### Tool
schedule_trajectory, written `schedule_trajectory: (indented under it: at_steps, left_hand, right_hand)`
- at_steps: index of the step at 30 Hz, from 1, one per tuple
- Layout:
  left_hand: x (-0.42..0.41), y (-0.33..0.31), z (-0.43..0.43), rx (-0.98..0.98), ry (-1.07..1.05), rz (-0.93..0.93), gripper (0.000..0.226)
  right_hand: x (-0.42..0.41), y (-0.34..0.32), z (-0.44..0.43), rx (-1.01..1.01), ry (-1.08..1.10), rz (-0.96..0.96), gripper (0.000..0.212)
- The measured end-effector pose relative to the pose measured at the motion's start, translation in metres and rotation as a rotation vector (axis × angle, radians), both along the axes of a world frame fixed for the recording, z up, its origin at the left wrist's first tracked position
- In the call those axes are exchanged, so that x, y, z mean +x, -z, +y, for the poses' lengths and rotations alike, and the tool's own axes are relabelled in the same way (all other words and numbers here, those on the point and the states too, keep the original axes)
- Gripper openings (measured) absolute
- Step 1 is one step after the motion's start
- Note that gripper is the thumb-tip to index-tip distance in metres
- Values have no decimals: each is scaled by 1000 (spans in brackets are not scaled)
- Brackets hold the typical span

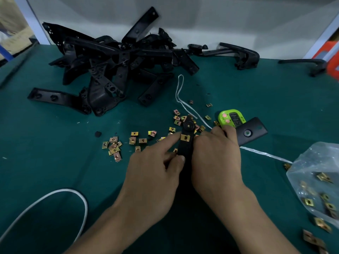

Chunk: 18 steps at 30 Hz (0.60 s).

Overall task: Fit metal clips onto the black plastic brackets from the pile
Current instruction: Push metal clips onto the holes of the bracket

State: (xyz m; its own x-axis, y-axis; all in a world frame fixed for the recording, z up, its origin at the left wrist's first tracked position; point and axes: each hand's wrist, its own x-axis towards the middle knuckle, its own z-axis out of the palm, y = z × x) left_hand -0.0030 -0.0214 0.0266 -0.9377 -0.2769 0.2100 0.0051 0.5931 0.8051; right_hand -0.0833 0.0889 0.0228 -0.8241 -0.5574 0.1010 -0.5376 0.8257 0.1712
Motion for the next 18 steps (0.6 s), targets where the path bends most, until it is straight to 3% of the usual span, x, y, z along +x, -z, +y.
schedule_trajectory:
  at_steps: [5,8,11,14,18]
  left_hand:
    - [7,0,10,-3,17,-35,83]
    - [-2,-1,13,191,-59,-115,71]
    - [9,0,17,-8,-24,-112,90]
    - [13,2,16,-18,-9,-55,95]
    - [6,13,15,74,-75,23,70]
  right_hand:
    - [-1,1,-2,19,53,-8,31]
    - [-2,1,-6,44,65,-17,28]
    - [-4,2,-7,38,79,-9,26]
    - [-4,6,-2,-9,96,3,29]
    - [-2,6,3,-77,95,47,18]
